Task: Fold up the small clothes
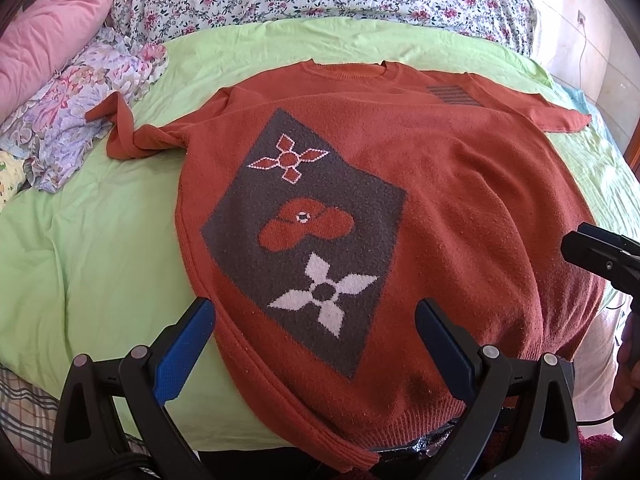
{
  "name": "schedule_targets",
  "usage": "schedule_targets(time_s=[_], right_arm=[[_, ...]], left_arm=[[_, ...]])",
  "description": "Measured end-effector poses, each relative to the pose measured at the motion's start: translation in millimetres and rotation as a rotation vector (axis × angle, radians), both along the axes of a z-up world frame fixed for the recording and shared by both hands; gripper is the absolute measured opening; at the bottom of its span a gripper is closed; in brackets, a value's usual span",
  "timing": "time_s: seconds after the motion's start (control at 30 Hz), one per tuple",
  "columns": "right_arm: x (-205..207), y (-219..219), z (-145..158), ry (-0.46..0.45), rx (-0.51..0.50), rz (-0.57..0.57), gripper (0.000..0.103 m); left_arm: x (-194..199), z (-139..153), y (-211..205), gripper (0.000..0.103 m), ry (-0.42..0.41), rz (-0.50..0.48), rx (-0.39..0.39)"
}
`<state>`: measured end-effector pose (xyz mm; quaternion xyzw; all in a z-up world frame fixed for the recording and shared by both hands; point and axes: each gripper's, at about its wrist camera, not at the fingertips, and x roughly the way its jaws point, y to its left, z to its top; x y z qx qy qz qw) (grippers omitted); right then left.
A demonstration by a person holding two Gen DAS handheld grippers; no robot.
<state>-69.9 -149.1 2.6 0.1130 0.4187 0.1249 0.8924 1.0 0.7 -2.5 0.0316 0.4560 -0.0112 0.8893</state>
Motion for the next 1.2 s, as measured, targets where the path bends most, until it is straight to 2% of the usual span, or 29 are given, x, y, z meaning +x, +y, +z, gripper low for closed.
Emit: schedule_targets(time_s=[0.27, 0.33, 0.63, 0.8, 0.87, 1.2], right_arm=[[-3, -2, 3, -0.011, 0.006, 0.003, 0.103], [-3, 1, 5, 0.007, -0.006, 0.006, 0.103], [-2, 1, 5, -0.012, -0.02, 0.004, 0.103], [1, -5, 7, -0.002, 0.025, 0.002, 0.103], [5, -13, 6, 0.03, 0.079, -0.003, 0.103], [20, -50, 2, 0.042, 0.114, -0.102, 0.103]], left_arm=[[0, 1, -2, 0.1, 0.057, -0.005, 0.007], [0, 1, -3, 0.1, 0.04, -0.006, 0.012], [6, -2, -4, 0.1, 0.018, -0.008, 0.005], [14, -2, -2, 0.1, 0.022, -0.016, -0.028], [20, 0, -1, 0.1, 0.018, -0.018, -0.042], [52, 3, -1, 0.1, 0.032, -0.017, -0.095]])
